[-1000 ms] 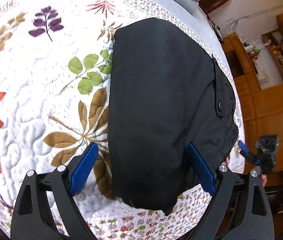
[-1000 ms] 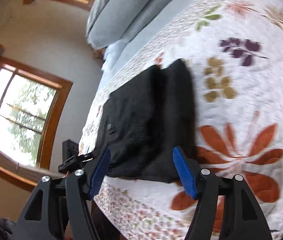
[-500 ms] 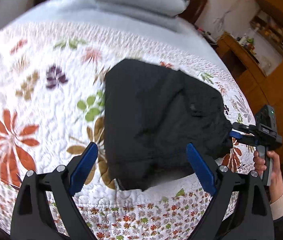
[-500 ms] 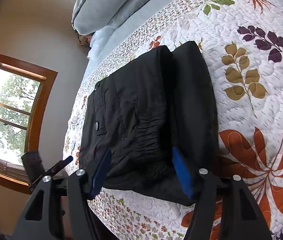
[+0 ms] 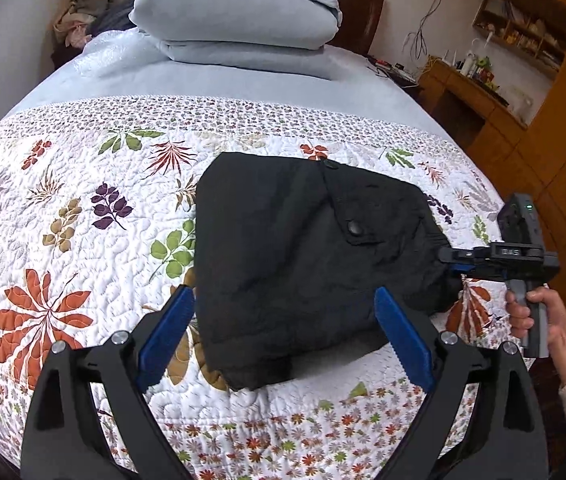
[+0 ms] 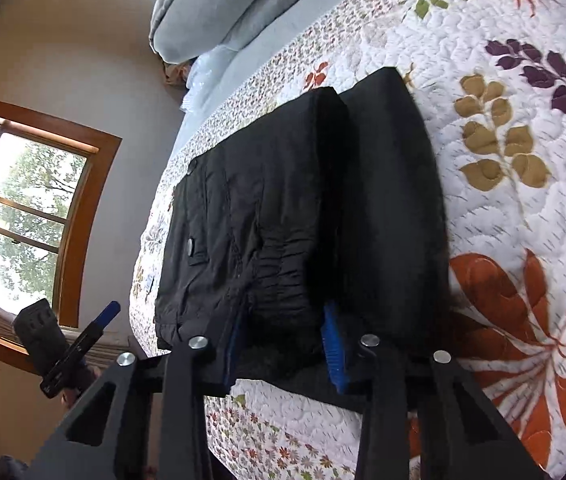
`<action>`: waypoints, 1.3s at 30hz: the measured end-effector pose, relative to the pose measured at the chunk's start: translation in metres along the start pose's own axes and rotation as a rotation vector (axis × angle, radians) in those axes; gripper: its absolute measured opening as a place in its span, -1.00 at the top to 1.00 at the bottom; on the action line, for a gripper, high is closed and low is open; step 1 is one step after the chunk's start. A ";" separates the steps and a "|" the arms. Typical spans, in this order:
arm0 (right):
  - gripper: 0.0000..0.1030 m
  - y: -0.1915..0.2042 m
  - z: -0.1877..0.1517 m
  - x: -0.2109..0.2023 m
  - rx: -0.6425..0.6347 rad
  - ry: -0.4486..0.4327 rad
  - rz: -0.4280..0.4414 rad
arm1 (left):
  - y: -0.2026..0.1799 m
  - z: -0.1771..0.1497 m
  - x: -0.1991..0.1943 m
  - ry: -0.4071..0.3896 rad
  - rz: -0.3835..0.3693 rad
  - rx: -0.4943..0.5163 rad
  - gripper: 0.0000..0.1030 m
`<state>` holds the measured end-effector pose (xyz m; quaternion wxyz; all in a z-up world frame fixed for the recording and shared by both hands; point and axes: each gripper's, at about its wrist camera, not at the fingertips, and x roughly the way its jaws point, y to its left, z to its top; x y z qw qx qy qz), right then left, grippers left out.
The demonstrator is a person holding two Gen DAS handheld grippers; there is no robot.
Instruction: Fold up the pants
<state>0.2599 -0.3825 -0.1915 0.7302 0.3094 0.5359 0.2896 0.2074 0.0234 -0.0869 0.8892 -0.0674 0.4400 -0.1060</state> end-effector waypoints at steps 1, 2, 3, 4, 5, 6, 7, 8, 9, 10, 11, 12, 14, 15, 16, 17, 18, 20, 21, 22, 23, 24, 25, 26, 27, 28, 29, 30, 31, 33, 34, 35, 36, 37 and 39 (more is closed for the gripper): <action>0.32 -0.001 0.000 -0.005 0.002 -0.013 0.001 | 0.000 0.000 0.001 0.000 0.001 0.003 -0.77; 0.33 -0.001 0.000 -0.010 0.000 -0.023 0.001 | 0.000 -0.001 0.003 -0.001 0.004 0.007 -0.77; 0.35 0.001 0.000 -0.014 -0.006 -0.033 -0.001 | -0.001 -0.001 0.003 -0.004 0.008 0.011 -0.77; 0.36 0.002 -0.001 -0.017 -0.011 -0.040 -0.004 | -0.002 -0.001 0.003 -0.010 0.013 0.019 -0.77; 0.39 0.002 -0.001 -0.019 -0.012 -0.044 -0.006 | -0.004 -0.001 0.003 -0.016 0.020 0.027 -0.77; 0.39 0.001 -0.002 -0.019 -0.011 -0.045 -0.006 | -0.006 -0.001 0.002 -0.022 0.027 0.035 -0.77; 0.39 0.000 -0.003 -0.018 -0.012 -0.040 -0.015 | -0.008 -0.001 0.001 -0.030 0.032 0.045 -0.77; 0.39 -0.001 -0.004 -0.015 -0.014 -0.033 -0.026 | -0.010 -0.001 0.001 -0.035 0.032 0.050 -0.77; 0.39 -0.004 -0.005 -0.013 -0.009 -0.029 -0.034 | -0.012 0.000 0.000 -0.040 0.032 0.056 -0.77; 0.39 -0.007 -0.005 -0.012 0.004 -0.029 -0.027 | -0.014 0.000 -0.002 -0.044 0.033 0.061 -0.77; 0.39 -0.007 -0.005 -0.011 0.011 -0.031 -0.021 | -0.016 0.000 -0.004 -0.051 0.035 0.066 -0.77; 0.39 -0.009 -0.005 -0.011 0.021 -0.035 -0.014 | -0.018 0.001 -0.005 -0.057 0.038 0.073 -0.77; 0.39 -0.011 -0.007 -0.010 0.031 -0.040 -0.010 | -0.021 0.001 -0.009 -0.068 0.042 0.085 -0.78; 0.39 -0.011 -0.008 -0.009 0.029 -0.038 -0.014 | -0.023 0.002 -0.011 -0.072 0.046 0.089 -0.78; 0.39 -0.013 -0.008 -0.008 0.030 -0.038 -0.014 | -0.024 0.002 -0.012 -0.077 0.051 0.091 -0.78; 0.38 -0.014 -0.008 -0.008 0.035 -0.041 -0.010 | -0.025 0.002 -0.014 -0.082 0.058 0.094 -0.79; 0.36 -0.014 -0.008 -0.009 0.041 -0.046 -0.002 | -0.026 0.002 -0.014 -0.081 0.063 0.098 -0.82; 0.22 -0.011 -0.010 -0.014 0.045 -0.058 -0.007 | -0.026 0.001 -0.013 -0.067 0.074 0.095 -0.82; 0.04 -0.006 -0.013 -0.020 0.039 -0.071 -0.013 | -0.024 0.000 -0.013 -0.060 0.083 0.088 -0.82; -0.07 0.000 -0.017 -0.028 0.017 -0.091 -0.033 | -0.022 -0.002 -0.013 -0.057 0.093 0.082 -0.82; -0.31 0.010 -0.021 -0.036 -0.011 -0.120 -0.089 | -0.020 -0.005 -0.013 -0.055 0.116 0.075 -0.82; -0.44 0.023 -0.026 -0.045 -0.052 -0.157 -0.177 | -0.020 -0.007 -0.013 -0.049 0.130 0.073 -0.82; -0.46 0.041 -0.033 -0.054 -0.111 -0.199 -0.271 | -0.019 -0.009 -0.012 -0.037 0.143 0.069 -0.82; -0.54 0.056 -0.040 -0.061 -0.154 -0.236 -0.352 | -0.018 -0.012 -0.011 -0.023 0.146 0.067 -0.82; -0.68 0.068 -0.047 -0.065 -0.187 -0.265 -0.410 | -0.019 -0.014 -0.011 -0.019 0.142 0.062 -0.82; -0.75 0.086 -0.056 -0.069 -0.240 -0.302 -0.489 | -0.019 -0.016 -0.012 -0.020 0.140 0.053 -0.82; -0.90 0.097 -0.062 -0.071 -0.276 -0.323 -0.541 | -0.020 -0.020 -0.015 -0.019 0.143 0.037 -0.82; -0.93 0.114 -0.071 -0.072 -0.328 -0.357 -0.605 | -0.021 -0.022 -0.016 -0.017 0.145 0.026 -0.83; -0.93 0.128 -0.079 -0.072 -0.367 -0.377 -0.644 | -0.021 -0.024 -0.018 -0.017 0.147 0.010 -0.83; -0.93 0.146 -0.093 -0.073 -0.411 -0.403 -0.670 | -0.022 -0.028 -0.023 -0.018 0.145 -0.015 -0.82; -0.93 0.151 -0.096 -0.073 -0.416 -0.412 -0.665 | -0.022 -0.029 -0.024 -0.017 0.145 -0.021 -0.82; -0.93 0.154 -0.100 -0.074 -0.416 -0.416 -0.657 | -0.022 -0.031 -0.028 -0.020 0.147 -0.030 -0.82; -0.93 0.159 -0.103 -0.075 -0.409 -0.421 -0.646 | -0.022 -0.032 -0.031 -0.024 0.150 -0.034 -0.83; -0.93 0.161 -0.103 -0.077 -0.403 -0.423 -0.635 | -0.023 -0.034 -0.034 -0.030 0.153 -0.034 -0.83; -0.93 0.162 -0.108 -0.084 -0.388 -0.435 -0.610 | -0.024 -0.036 -0.042 -0.043 0.163 -0.028 -0.83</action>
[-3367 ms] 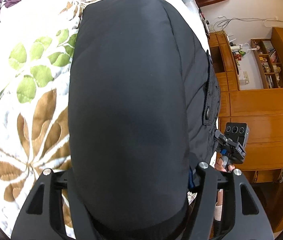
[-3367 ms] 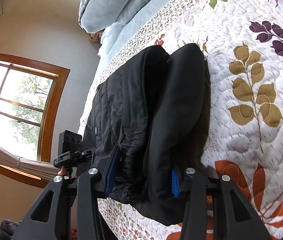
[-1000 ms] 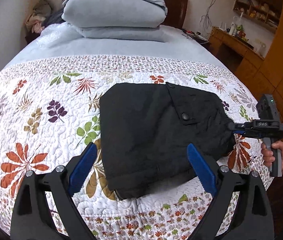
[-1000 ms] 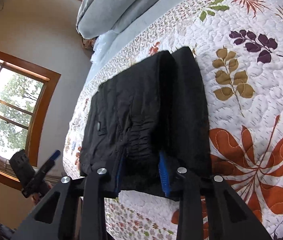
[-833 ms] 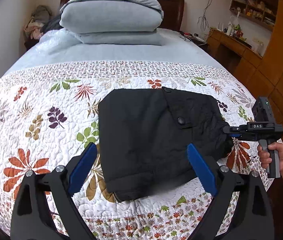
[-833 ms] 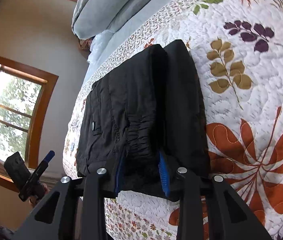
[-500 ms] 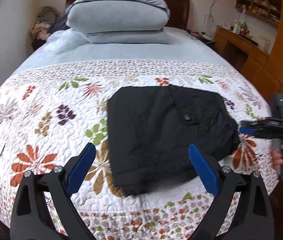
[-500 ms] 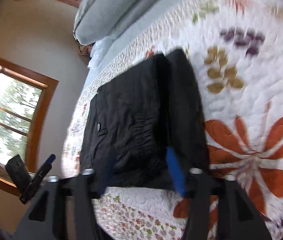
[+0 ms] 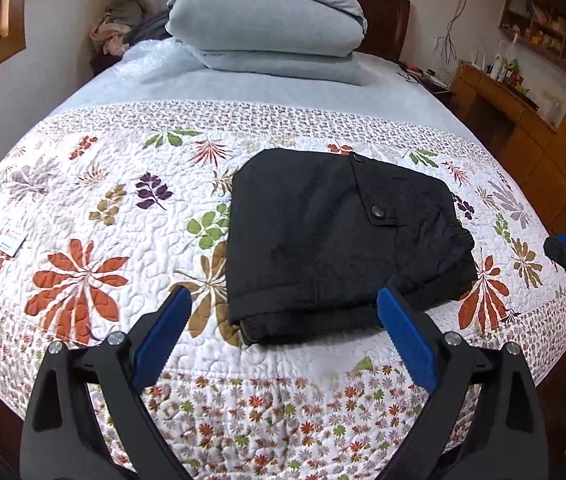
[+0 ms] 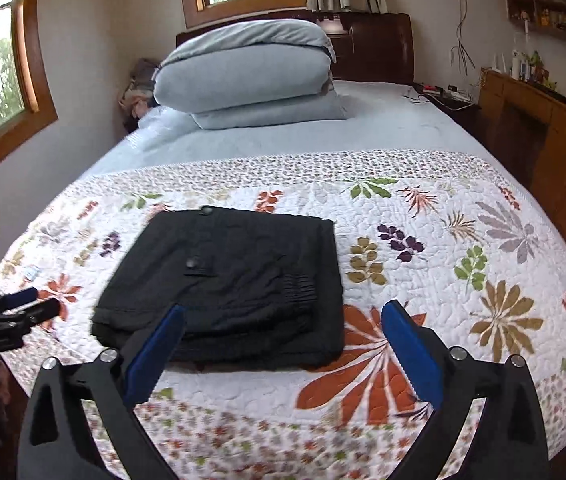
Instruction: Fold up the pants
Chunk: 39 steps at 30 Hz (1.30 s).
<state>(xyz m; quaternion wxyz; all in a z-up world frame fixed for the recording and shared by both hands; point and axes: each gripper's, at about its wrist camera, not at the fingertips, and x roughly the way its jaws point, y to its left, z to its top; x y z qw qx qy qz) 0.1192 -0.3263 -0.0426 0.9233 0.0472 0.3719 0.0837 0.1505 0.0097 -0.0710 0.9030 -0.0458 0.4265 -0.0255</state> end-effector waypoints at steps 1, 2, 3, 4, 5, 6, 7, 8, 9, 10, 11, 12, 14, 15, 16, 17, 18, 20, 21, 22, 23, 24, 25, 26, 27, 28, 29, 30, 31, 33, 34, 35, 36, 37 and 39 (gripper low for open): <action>-0.93 -0.001 -0.001 -0.004 0.006 -0.002 0.008 | 0.000 -0.001 -0.004 -0.005 0.004 0.004 -0.83; -0.93 0.000 -0.002 -0.008 0.010 -0.005 0.015 | 0.000 -0.002 -0.009 -0.015 0.008 0.010 -0.83; -0.93 0.001 -0.004 -0.014 0.009 -0.009 0.019 | 0.000 -0.003 -0.012 -0.023 0.013 0.013 -0.83; -0.93 0.002 -0.005 -0.018 0.004 -0.013 0.018 | 0.000 -0.004 -0.018 -0.036 0.019 0.018 -0.83; -0.93 0.003 -0.006 -0.022 -0.001 -0.017 0.018 | 0.000 -0.004 -0.021 -0.047 0.024 0.022 -0.83; -0.93 0.006 -0.008 -0.028 -0.007 -0.022 0.028 | 0.000 -0.004 -0.025 -0.056 0.028 0.025 -0.83; -0.93 0.008 -0.009 -0.032 -0.008 -0.024 0.035 | 0.000 -0.004 -0.028 -0.063 0.030 0.029 -0.83; -0.93 0.010 -0.010 -0.036 -0.009 -0.028 0.038 | 0.000 -0.003 -0.031 -0.070 0.027 0.033 -0.83; -0.93 0.013 -0.011 -0.040 -0.012 -0.034 0.039 | 0.000 -0.003 -0.034 -0.076 0.028 0.035 -0.83; -0.93 0.015 -0.011 -0.044 -0.015 -0.043 0.039 | 0.000 -0.003 -0.037 -0.081 0.030 0.036 -0.83; -0.93 0.017 -0.011 -0.047 -0.017 -0.048 0.042 | -0.001 -0.004 -0.041 -0.092 0.026 0.038 -0.82; -0.93 0.020 -0.011 -0.050 -0.017 -0.055 0.049 | -0.001 -0.003 -0.044 -0.101 0.024 0.040 -0.82; -0.93 0.024 -0.011 -0.057 -0.017 -0.067 0.053 | -0.002 -0.002 -0.049 -0.119 0.035 0.045 -0.83; -0.93 0.026 -0.011 -0.060 -0.020 -0.076 0.050 | -0.002 -0.002 -0.051 -0.126 0.036 0.047 -0.83; -0.93 0.027 -0.012 -0.063 -0.020 -0.081 0.047 | -0.002 -0.001 -0.053 -0.136 0.036 0.047 -0.82; -0.93 0.027 -0.012 -0.063 -0.019 -0.083 0.047 | -0.001 -0.001 -0.054 -0.140 0.037 0.046 -0.83; -0.93 0.028 -0.013 -0.064 -0.016 -0.084 0.050 | -0.001 -0.001 -0.054 -0.141 0.038 0.044 -0.83; -0.93 0.030 -0.014 -0.065 -0.012 -0.087 0.056 | 0.000 -0.001 -0.055 -0.143 0.032 0.040 -0.83; -0.93 0.030 -0.014 -0.066 -0.012 -0.084 0.059 | 0.000 -0.001 -0.056 -0.143 0.031 0.040 -0.83; -0.93 0.032 -0.015 -0.065 -0.015 -0.081 0.061 | 0.000 -0.001 -0.056 -0.145 0.031 0.040 -0.83; -0.93 0.033 -0.015 -0.065 -0.018 -0.080 0.059 | 0.000 0.000 -0.057 -0.147 0.029 0.041 -0.83; -0.93 0.034 -0.016 -0.065 -0.022 -0.079 0.058 | -0.001 0.000 -0.058 -0.149 0.027 0.044 -0.83; -0.93 0.035 -0.017 -0.065 -0.023 -0.077 0.060 | -0.001 0.000 -0.058 -0.149 0.027 0.046 -0.83; -0.93 0.036 -0.017 -0.064 -0.024 -0.074 0.066 | -0.001 0.001 -0.059 -0.152 0.028 0.048 -0.83; -0.93 0.037 -0.017 -0.064 -0.024 -0.074 0.070 | -0.001 0.001 -0.060 -0.156 0.027 0.050 -0.83; -0.93 0.038 -0.017 -0.064 -0.023 -0.072 0.073 | -0.001 0.002 -0.061 -0.159 0.027 0.052 -0.83; -0.93 0.039 -0.018 -0.064 -0.023 -0.071 0.074 | -0.001 0.002 -0.062 -0.161 0.029 0.055 -0.82; -0.93 0.039 -0.018 -0.064 -0.025 -0.071 0.075 | -0.001 0.002 -0.062 -0.162 0.031 0.058 -0.83; -0.93 0.040 -0.018 -0.064 -0.028 -0.072 0.076 | -0.001 0.003 -0.062 -0.162 0.033 0.059 -0.83; -0.93 0.043 -0.018 -0.064 -0.035 -0.071 0.077 | -0.001 0.003 -0.063 -0.162 0.032 0.060 -0.82; -0.93 0.044 -0.018 -0.064 -0.038 -0.070 0.078 | -0.001 0.003 -0.063 -0.161 0.033 0.059 -0.83; -0.93 0.045 -0.018 -0.064 -0.039 -0.069 0.080 | 0.000 0.003 -0.062 -0.160 0.033 0.059 -0.83; -0.93 0.045 -0.018 -0.063 -0.039 -0.068 0.082 | 0.000 0.003 -0.062 -0.159 0.030 0.060 -0.83; -0.93 0.045 -0.018 -0.063 -0.039 -0.068 0.086 | 0.000 0.003 -0.062 -0.159 0.024 0.060 -0.83; -0.93 0.046 -0.019 -0.062 -0.039 -0.065 0.090 | 0.001 0.004 -0.063 -0.158 0.012 0.060 -0.83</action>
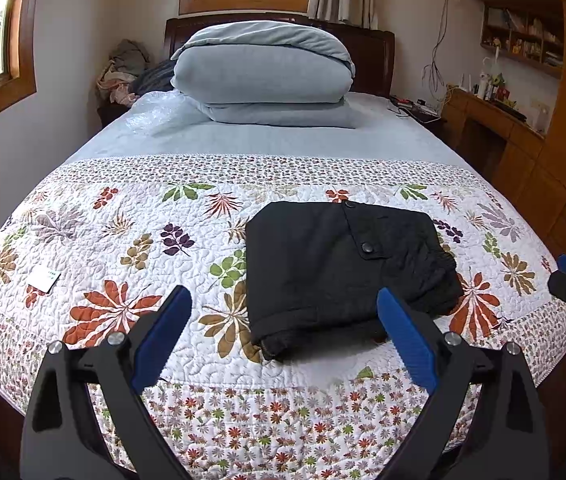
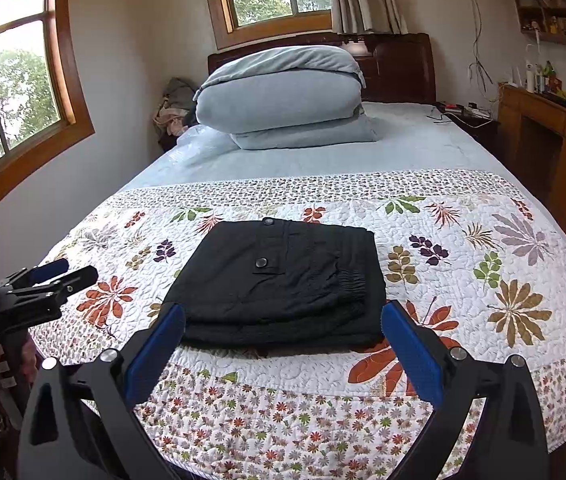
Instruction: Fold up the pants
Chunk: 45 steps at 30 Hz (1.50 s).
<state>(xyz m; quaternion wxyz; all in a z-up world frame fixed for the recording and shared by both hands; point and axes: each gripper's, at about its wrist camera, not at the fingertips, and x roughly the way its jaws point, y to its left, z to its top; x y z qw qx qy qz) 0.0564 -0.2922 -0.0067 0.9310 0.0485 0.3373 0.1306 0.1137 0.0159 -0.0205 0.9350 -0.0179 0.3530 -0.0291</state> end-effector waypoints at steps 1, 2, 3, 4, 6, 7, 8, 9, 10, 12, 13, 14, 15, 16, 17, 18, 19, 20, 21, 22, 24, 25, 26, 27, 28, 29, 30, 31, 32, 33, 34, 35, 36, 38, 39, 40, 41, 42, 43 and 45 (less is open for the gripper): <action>-0.93 0.001 0.000 0.000 -0.001 0.001 0.001 | 0.000 0.000 0.000 0.000 0.000 0.001 -0.83; -0.93 0.001 0.000 0.001 -0.003 0.001 0.001 | 0.000 0.000 0.000 -0.001 0.003 0.002 -0.83; -0.93 0.002 0.000 0.001 -0.007 0.002 0.001 | 0.000 0.000 0.000 -0.001 0.004 0.005 -0.83; -0.93 0.002 0.000 0.001 -0.009 0.002 0.002 | 0.000 0.000 0.000 -0.002 0.004 0.007 -0.83; -0.93 0.003 0.000 0.002 -0.013 0.002 0.003 | 0.000 0.000 0.001 -0.004 0.006 0.010 -0.83; -0.93 0.004 0.000 0.002 -0.014 0.002 0.003 | -0.001 0.000 0.000 -0.005 0.004 0.009 -0.83; -0.93 0.004 0.000 0.002 -0.014 0.003 0.004 | 0.000 0.000 0.000 -0.006 0.004 0.005 -0.83; -0.93 0.004 -0.001 0.003 -0.015 0.006 0.004 | 0.001 0.000 0.001 -0.003 0.006 0.001 -0.83; -0.93 0.004 -0.001 0.003 -0.015 0.007 0.004 | 0.001 0.001 0.002 0.000 0.007 -0.002 -0.83; -0.93 0.004 -0.001 0.003 -0.018 0.008 0.002 | 0.003 0.001 0.002 0.000 0.009 -0.003 -0.83; -0.93 0.005 -0.001 0.004 -0.019 0.008 0.002 | 0.003 0.001 0.002 0.001 0.011 -0.003 -0.83; -0.93 0.005 -0.001 0.004 -0.020 0.009 0.002 | 0.004 0.001 0.003 0.004 0.008 -0.004 -0.83; -0.93 0.005 -0.002 0.004 -0.019 0.009 0.001 | 0.005 0.001 0.003 0.007 0.004 -0.007 -0.83; -0.93 0.005 -0.002 0.004 -0.019 0.009 0.001 | 0.005 0.002 0.003 0.007 0.002 -0.011 -0.83; -0.93 0.005 -0.001 0.004 -0.019 0.010 0.001 | 0.006 0.001 0.003 0.005 -0.001 -0.013 -0.83; -0.93 0.005 -0.002 0.004 -0.021 0.010 0.001 | 0.006 0.001 0.003 0.005 -0.006 -0.013 -0.83; -0.93 0.005 -0.002 0.004 -0.023 0.009 -0.001 | 0.006 0.001 0.003 0.007 -0.010 -0.012 -0.83; -0.93 0.005 -0.002 0.004 -0.025 0.009 -0.003 | 0.005 0.001 0.004 0.011 -0.011 -0.010 -0.83; -0.93 0.005 -0.002 0.005 -0.027 0.010 -0.004 | 0.005 0.001 0.004 0.015 -0.015 -0.009 -0.83; -0.93 0.005 -0.002 0.005 -0.027 0.011 -0.005 | 0.005 0.000 0.005 0.017 -0.019 -0.007 -0.83; -0.93 0.004 -0.002 0.005 -0.027 0.011 -0.004 | 0.004 0.000 0.005 0.016 -0.018 -0.005 -0.83; -0.93 0.005 -0.002 0.005 -0.027 0.011 -0.006 | 0.004 0.000 0.005 0.016 -0.017 -0.003 -0.83; -0.93 0.004 -0.002 0.005 -0.028 0.011 -0.006 | 0.004 0.000 0.005 0.016 -0.015 -0.003 -0.83; -0.93 0.004 -0.002 0.005 -0.027 0.011 -0.007 | 0.004 0.000 0.005 0.014 -0.015 -0.004 -0.83; -0.93 0.003 -0.002 0.005 -0.026 0.011 -0.007 | 0.004 0.000 0.005 0.014 -0.016 -0.004 -0.83; -0.93 0.003 -0.002 0.005 -0.026 0.011 -0.007 | 0.004 0.000 0.004 0.013 -0.015 -0.004 -0.83; -0.93 0.003 -0.002 0.005 -0.027 0.010 -0.010 | 0.004 0.000 0.005 0.013 -0.016 -0.003 -0.83; -0.93 0.003 -0.002 0.005 -0.027 0.010 -0.012 | 0.004 0.000 0.004 0.012 -0.016 -0.002 -0.83; -0.93 0.003 -0.002 0.005 -0.028 0.012 -0.012 | 0.004 0.000 0.004 0.012 -0.015 -0.001 -0.82; -0.93 0.003 -0.002 0.005 -0.028 0.011 -0.013 | 0.004 0.000 0.004 0.012 -0.014 0.001 -0.83; -0.93 0.003 -0.002 0.005 -0.028 0.011 -0.013 | 0.003 0.000 0.004 0.010 -0.014 0.003 -0.83; -0.93 0.003 -0.002 0.005 -0.029 0.012 -0.013 | 0.002 0.000 0.003 0.006 -0.013 0.008 -0.83; -0.93 0.003 -0.002 0.005 -0.029 0.012 -0.015 | 0.002 0.000 0.003 0.004 -0.012 0.011 -0.83; -0.93 0.002 -0.002 0.005 -0.031 0.011 -0.020 | 0.001 0.000 0.002 -0.002 -0.007 0.020 -0.83; -0.93 0.002 -0.002 0.006 -0.032 0.012 -0.024 | 0.001 0.001 0.002 -0.002 -0.004 0.022 -0.83; -0.93 0.002 -0.002 0.006 -0.033 0.013 -0.025 | 0.001 0.001 0.002 -0.003 -0.004 0.022 -0.83; -0.93 0.002 -0.003 0.006 -0.033 0.013 -0.025 | 0.001 0.001 0.002 -0.002 -0.008 0.021 -0.83; -0.93 0.002 -0.002 0.006 -0.033 0.013 -0.025 | 0.001 0.001 0.002 -0.002 -0.011 0.020 -0.83; -0.93 0.002 -0.002 0.006 -0.034 0.013 -0.026 | 0.001 0.001 0.002 -0.002 -0.012 0.018 -0.83; -0.93 0.001 -0.003 0.006 -0.032 0.013 -0.028 | 0.002 0.001 0.001 -0.005 -0.009 0.019 -0.83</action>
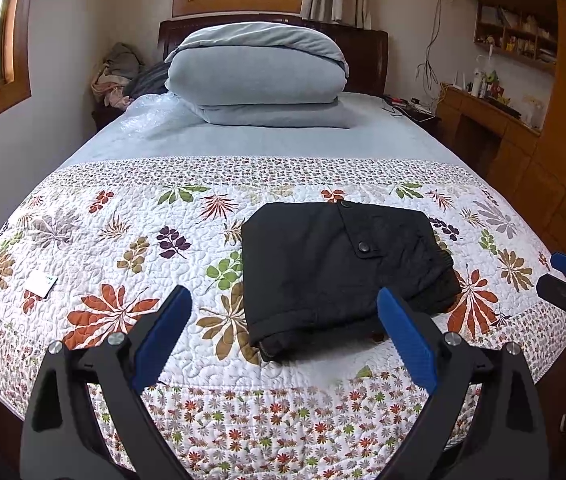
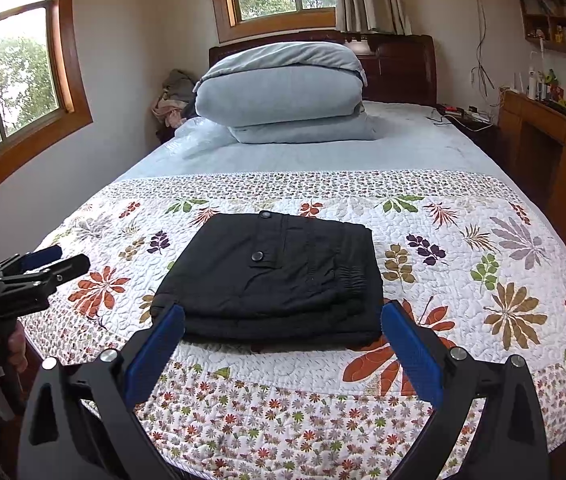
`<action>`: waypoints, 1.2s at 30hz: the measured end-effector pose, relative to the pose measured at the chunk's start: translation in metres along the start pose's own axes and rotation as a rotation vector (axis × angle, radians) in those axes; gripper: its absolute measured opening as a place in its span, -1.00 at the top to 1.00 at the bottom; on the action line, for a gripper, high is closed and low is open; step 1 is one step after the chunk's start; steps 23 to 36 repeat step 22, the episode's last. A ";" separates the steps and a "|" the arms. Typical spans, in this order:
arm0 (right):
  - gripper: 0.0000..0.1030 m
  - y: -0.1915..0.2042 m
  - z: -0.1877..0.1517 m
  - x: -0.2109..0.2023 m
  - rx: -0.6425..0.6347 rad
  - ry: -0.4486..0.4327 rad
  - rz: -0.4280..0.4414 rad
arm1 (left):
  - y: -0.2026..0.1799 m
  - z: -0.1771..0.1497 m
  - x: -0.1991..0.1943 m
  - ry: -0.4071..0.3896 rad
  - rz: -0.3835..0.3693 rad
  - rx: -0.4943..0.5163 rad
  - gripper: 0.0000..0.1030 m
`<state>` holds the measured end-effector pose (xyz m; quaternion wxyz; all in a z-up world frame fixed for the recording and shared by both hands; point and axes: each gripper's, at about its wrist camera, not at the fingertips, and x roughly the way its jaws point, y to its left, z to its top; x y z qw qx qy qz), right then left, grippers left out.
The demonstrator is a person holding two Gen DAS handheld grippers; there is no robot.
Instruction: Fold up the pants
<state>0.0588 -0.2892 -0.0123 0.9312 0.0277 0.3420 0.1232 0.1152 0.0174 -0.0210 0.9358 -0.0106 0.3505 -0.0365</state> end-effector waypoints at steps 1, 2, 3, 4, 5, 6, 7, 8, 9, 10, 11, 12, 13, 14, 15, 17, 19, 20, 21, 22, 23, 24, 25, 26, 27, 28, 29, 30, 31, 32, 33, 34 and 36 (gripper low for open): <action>-0.93 0.000 0.000 0.000 0.001 0.001 -0.001 | 0.000 0.000 0.000 0.000 0.001 0.000 -0.83; -0.93 -0.001 0.000 0.001 0.002 0.002 -0.001 | 0.001 0.000 0.000 -0.001 0.001 -0.002 -0.83; -0.93 -0.001 0.000 0.001 0.002 0.003 -0.002 | 0.001 0.000 0.000 0.000 0.001 -0.004 -0.83; -0.93 -0.001 0.000 0.001 0.002 0.002 -0.004 | 0.001 0.000 0.000 0.000 0.003 -0.005 -0.83; -0.93 -0.001 0.000 0.001 0.002 0.002 -0.005 | 0.002 0.000 0.001 -0.001 0.004 -0.005 -0.83; -0.93 -0.001 0.001 0.000 0.002 0.002 -0.005 | 0.002 0.000 0.001 -0.001 0.004 -0.005 -0.83; -0.93 -0.001 0.000 0.000 0.001 0.001 -0.005 | 0.002 0.000 0.001 -0.001 0.005 -0.004 -0.83; -0.93 -0.001 0.000 0.000 0.001 0.000 -0.007 | 0.002 0.000 0.001 -0.002 0.006 -0.004 -0.83; -0.93 -0.001 0.001 0.000 0.000 -0.001 -0.008 | 0.002 0.000 0.001 -0.002 0.006 -0.005 -0.83; -0.93 -0.001 0.001 0.001 0.000 0.000 -0.009 | 0.003 0.000 0.001 -0.002 0.005 -0.005 -0.83; -0.93 -0.001 0.001 0.001 0.001 0.001 -0.009 | 0.003 0.000 0.001 -0.003 0.004 -0.004 -0.83; -0.93 -0.001 0.001 0.001 0.002 0.001 -0.009 | 0.003 0.001 0.001 -0.003 0.005 -0.004 -0.83; -0.93 -0.001 0.001 0.002 0.002 0.002 -0.008 | 0.003 0.001 0.001 -0.004 0.005 -0.005 -0.83; -0.93 -0.001 0.000 0.001 0.002 0.002 -0.009 | 0.003 0.001 0.001 -0.005 0.005 -0.005 -0.83; -0.93 -0.001 0.000 0.001 0.002 0.002 -0.008 | 0.003 0.001 0.001 -0.002 0.006 -0.005 -0.83; -0.93 -0.001 0.000 0.001 0.003 0.001 -0.006 | 0.003 0.002 0.002 0.012 0.011 -0.016 -0.83; -0.93 -0.001 0.000 0.001 0.005 -0.001 -0.004 | 0.005 0.001 0.003 0.015 0.000 -0.029 -0.82; -0.93 -0.001 0.000 0.001 0.005 0.000 -0.004 | 0.005 0.001 0.003 0.019 -0.003 -0.031 -0.83; -0.93 -0.001 0.000 0.001 0.004 -0.001 -0.005 | 0.004 0.001 0.003 0.019 0.000 -0.030 -0.83; -0.93 -0.001 0.000 0.002 0.005 -0.001 -0.005 | 0.004 0.001 0.003 0.017 0.003 -0.026 -0.83; -0.93 -0.001 0.000 0.002 0.005 -0.001 -0.005 | 0.004 0.001 0.003 0.017 0.003 -0.026 -0.83; -0.93 -0.001 0.000 0.002 0.005 -0.001 -0.005 | 0.004 0.001 0.003 0.017 0.003 -0.026 -0.83; -0.93 -0.001 0.000 0.002 0.005 -0.001 -0.005 | 0.004 0.001 0.003 0.017 0.003 -0.026 -0.83; -0.93 -0.001 0.000 0.002 0.005 -0.001 -0.005 | 0.004 0.001 0.003 0.017 0.003 -0.026 -0.83; -0.93 -0.001 0.000 0.002 0.005 -0.001 -0.005 | 0.004 0.001 0.003 0.017 0.003 -0.026 -0.83; -0.93 -0.001 0.000 0.002 0.005 -0.001 -0.005 | 0.004 0.001 0.003 0.017 0.003 -0.026 -0.83; -0.93 -0.001 0.000 0.002 0.005 -0.001 -0.005 | 0.004 0.001 0.003 0.017 0.003 -0.026 -0.83; -0.93 -0.001 0.000 0.002 0.005 -0.001 -0.005 | 0.004 0.001 0.003 0.017 0.003 -0.026 -0.83; -0.93 -0.001 0.000 0.002 0.005 -0.001 -0.005 | 0.004 0.001 0.003 0.017 0.003 -0.026 -0.83; -0.93 -0.001 0.000 0.002 0.005 -0.001 -0.005 | 0.004 0.001 0.003 0.017 0.003 -0.026 -0.83; -0.93 -0.001 0.000 0.002 0.005 -0.001 -0.005 | 0.004 0.001 0.003 0.017 0.003 -0.026 -0.83; -0.93 -0.001 0.000 0.002 0.005 -0.001 -0.005 | 0.004 0.001 0.003 0.017 0.003 -0.026 -0.83; -0.93 -0.001 0.000 0.002 0.005 -0.001 -0.005 | 0.004 0.001 0.003 0.017 0.003 -0.026 -0.83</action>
